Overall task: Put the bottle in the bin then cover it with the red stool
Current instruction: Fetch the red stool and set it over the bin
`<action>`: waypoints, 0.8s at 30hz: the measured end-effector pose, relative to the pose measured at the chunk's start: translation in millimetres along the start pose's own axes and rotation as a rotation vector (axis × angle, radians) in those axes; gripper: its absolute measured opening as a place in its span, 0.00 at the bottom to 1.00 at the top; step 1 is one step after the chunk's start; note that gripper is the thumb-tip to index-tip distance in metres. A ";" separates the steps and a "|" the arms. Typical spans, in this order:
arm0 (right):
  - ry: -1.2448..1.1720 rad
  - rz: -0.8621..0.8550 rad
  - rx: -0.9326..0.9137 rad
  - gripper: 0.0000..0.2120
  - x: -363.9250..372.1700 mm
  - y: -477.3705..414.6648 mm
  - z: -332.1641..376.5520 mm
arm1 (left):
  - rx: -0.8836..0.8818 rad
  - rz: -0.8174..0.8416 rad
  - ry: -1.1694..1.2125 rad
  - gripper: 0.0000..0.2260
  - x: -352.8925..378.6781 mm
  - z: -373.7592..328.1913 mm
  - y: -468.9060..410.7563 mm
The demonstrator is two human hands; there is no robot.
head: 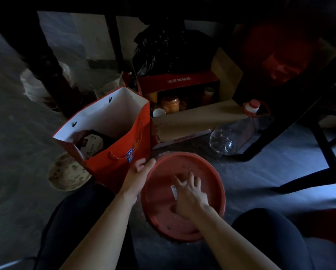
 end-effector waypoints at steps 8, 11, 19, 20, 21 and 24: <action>0.088 -0.004 0.024 0.52 15.2 -11.2 -1.6 | -0.009 0.025 -0.015 0.29 -0.6 3.3 -1.8; 0.104 -0.014 0.037 0.52 18.2 -13.1 -0.7 | -0.004 0.038 -0.021 0.29 0.9 3.7 -1.5; 0.094 0.025 0.013 0.51 11.9 -8.4 -1.4 | -0.003 0.017 -0.028 0.29 -4.4 2.8 -2.1; 0.096 0.018 0.014 0.51 9.0 -8.9 -0.8 | -0.001 0.014 -0.028 0.29 -3.6 2.5 -1.7; 0.103 0.010 0.018 0.52 5.8 -9.3 -0.7 | 0.005 0.013 -0.032 0.29 -2.9 2.4 -1.4; 0.102 0.028 0.047 0.53 3.7 -9.7 -3.9 | 0.018 0.019 -0.051 0.28 0.0 1.2 -0.6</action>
Point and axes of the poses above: each hand's wrist, its own y-axis away from the middle knuckle, its own x-axis out of the palm, z = x × y, the point moved 6 cm from there along -y, towards the middle knuckle, and after that the axes turned 4 degrees about x, right-handed, at the moved point
